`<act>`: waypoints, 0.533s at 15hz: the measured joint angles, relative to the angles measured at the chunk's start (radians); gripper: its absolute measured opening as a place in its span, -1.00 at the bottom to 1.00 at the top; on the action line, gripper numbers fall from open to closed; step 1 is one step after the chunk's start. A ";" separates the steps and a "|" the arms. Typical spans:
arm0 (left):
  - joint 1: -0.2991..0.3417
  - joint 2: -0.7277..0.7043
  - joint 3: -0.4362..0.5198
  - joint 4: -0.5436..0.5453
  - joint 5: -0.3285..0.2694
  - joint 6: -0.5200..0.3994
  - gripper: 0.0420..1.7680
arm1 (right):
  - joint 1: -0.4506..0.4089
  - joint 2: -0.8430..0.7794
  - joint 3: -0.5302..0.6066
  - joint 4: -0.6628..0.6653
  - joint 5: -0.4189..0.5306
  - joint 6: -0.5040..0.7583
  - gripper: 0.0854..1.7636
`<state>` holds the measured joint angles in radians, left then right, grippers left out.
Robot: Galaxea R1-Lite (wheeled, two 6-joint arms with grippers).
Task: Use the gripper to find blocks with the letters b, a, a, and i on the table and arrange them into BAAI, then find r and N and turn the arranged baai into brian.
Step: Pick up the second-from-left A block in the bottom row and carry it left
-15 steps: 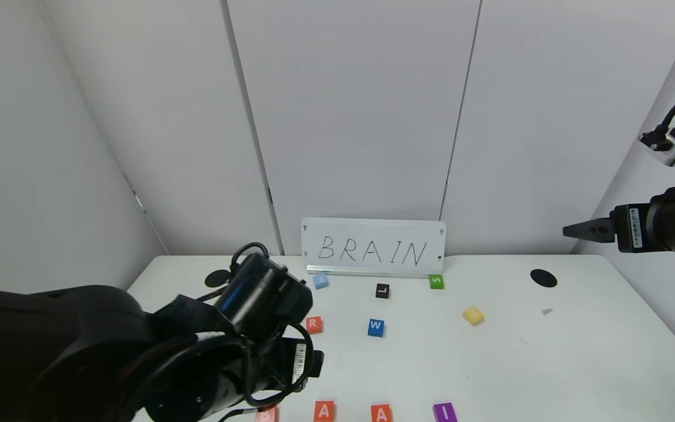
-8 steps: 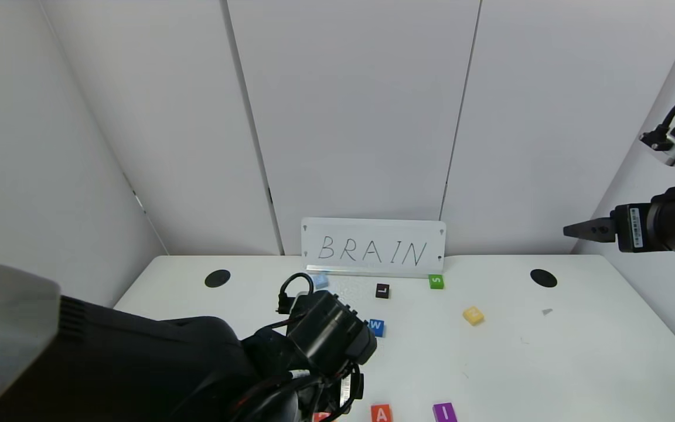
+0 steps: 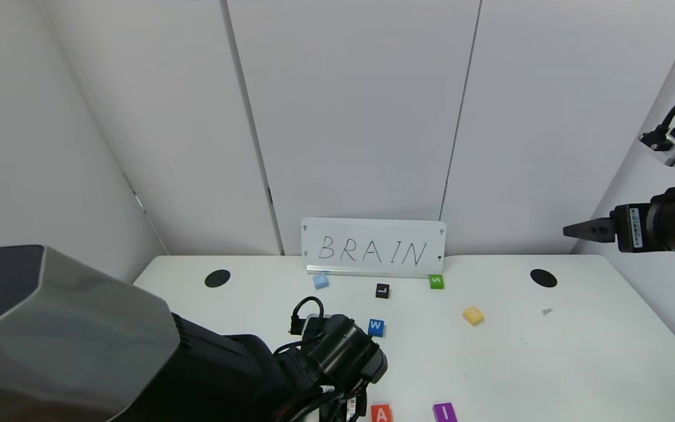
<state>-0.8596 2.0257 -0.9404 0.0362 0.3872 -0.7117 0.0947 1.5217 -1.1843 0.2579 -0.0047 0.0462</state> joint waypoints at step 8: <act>0.027 0.070 -0.006 -0.046 -0.025 -0.001 0.94 | 0.000 0.003 0.000 0.000 0.000 0.000 0.94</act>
<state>-0.8326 2.0960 -0.9468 -0.0094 0.3626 -0.7132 0.0951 1.5245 -1.1838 0.2579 -0.0047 0.0466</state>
